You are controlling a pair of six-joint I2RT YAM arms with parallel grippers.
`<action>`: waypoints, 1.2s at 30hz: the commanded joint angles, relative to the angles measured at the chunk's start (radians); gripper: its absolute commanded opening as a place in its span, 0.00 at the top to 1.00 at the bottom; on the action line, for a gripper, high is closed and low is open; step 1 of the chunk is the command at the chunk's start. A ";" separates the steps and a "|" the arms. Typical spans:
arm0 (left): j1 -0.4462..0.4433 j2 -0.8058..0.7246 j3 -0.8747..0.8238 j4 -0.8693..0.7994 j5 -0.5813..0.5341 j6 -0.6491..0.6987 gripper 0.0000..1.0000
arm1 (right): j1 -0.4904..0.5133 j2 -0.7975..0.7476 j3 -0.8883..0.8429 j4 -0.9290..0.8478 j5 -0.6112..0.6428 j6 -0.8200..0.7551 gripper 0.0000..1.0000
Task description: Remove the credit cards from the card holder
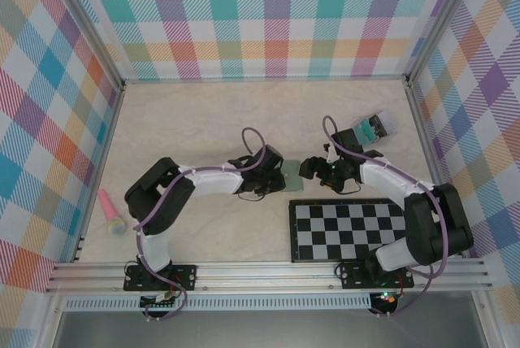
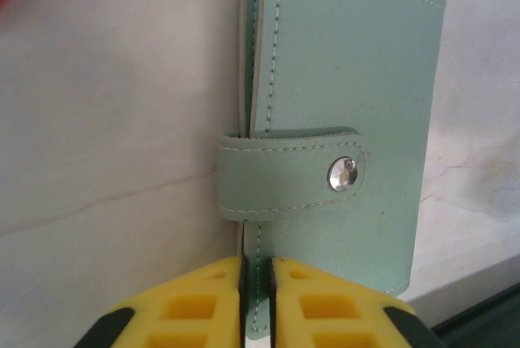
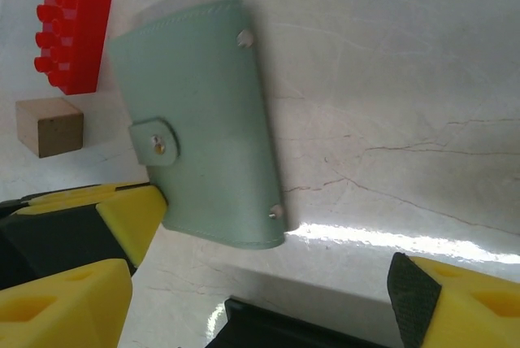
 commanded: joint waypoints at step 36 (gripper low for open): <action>0.092 -0.210 -0.116 -0.128 0.051 -0.053 0.52 | 0.060 0.547 0.595 -0.380 0.517 -0.168 0.10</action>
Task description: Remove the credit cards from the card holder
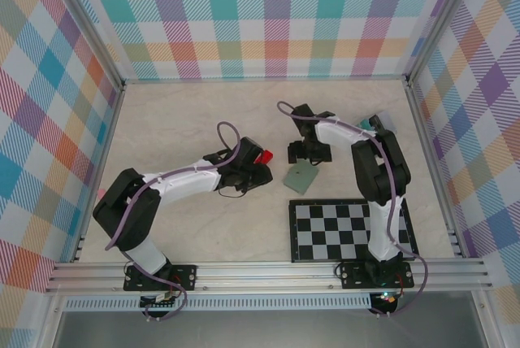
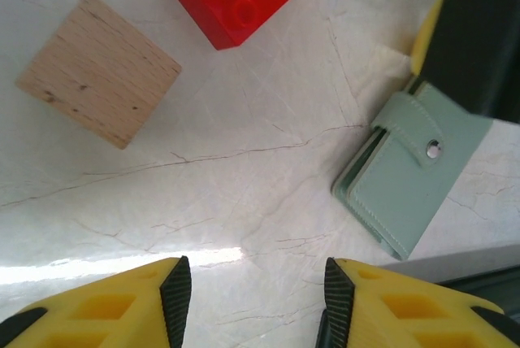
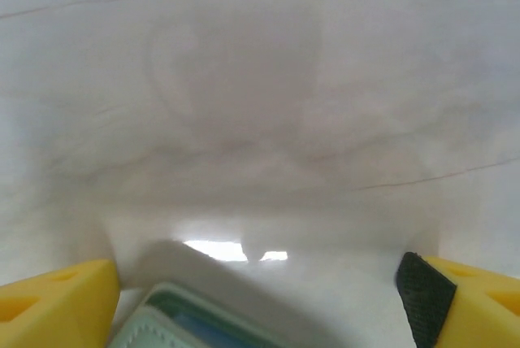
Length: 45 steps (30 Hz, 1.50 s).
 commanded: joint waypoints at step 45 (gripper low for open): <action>0.013 0.265 0.336 -0.036 0.080 0.104 0.56 | -0.101 -0.453 -0.455 0.182 -0.407 0.193 0.30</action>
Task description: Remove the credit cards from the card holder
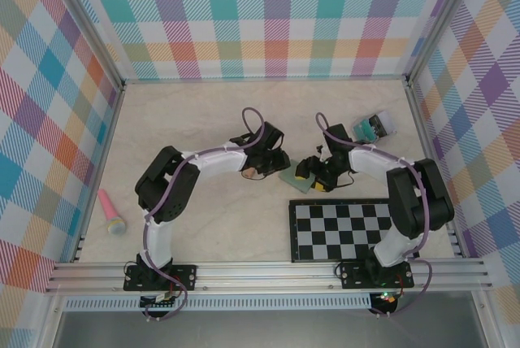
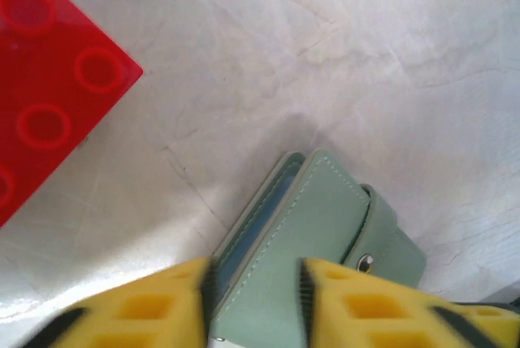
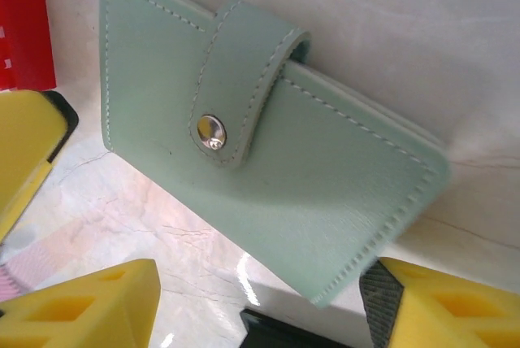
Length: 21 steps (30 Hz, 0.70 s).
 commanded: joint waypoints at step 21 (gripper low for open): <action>-0.021 -0.065 -0.221 0.249 0.136 -0.265 0.55 | 0.003 0.163 0.170 -0.067 0.031 -0.148 0.44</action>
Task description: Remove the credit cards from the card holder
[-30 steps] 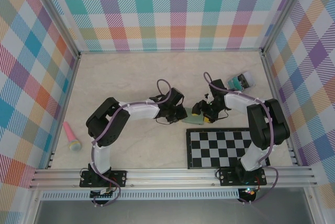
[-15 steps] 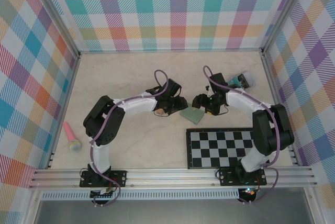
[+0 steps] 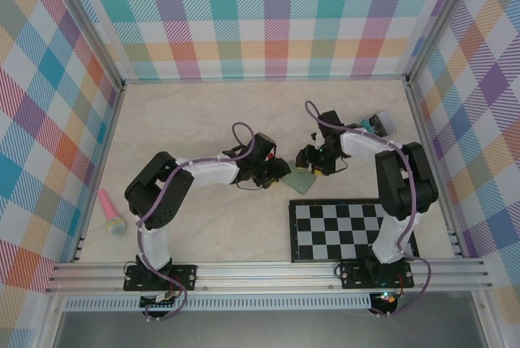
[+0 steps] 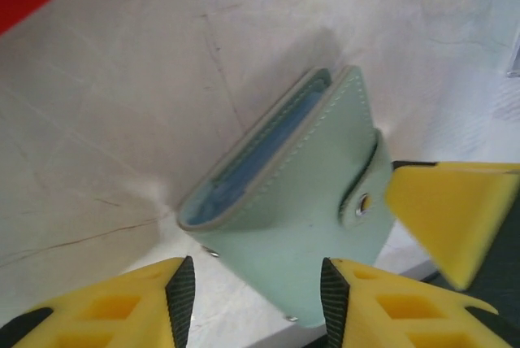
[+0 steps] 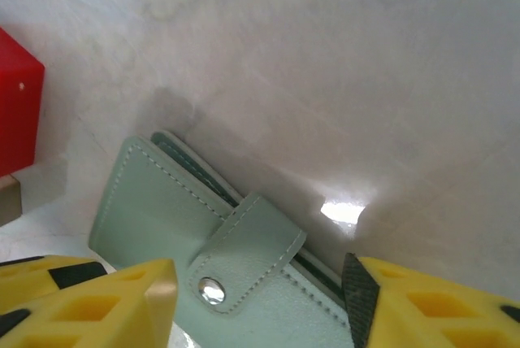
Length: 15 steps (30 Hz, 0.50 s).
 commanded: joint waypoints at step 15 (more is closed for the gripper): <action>-0.010 -0.003 -0.047 0.011 -0.003 -0.014 0.59 | 0.001 -0.061 -0.107 0.064 -0.120 0.102 0.54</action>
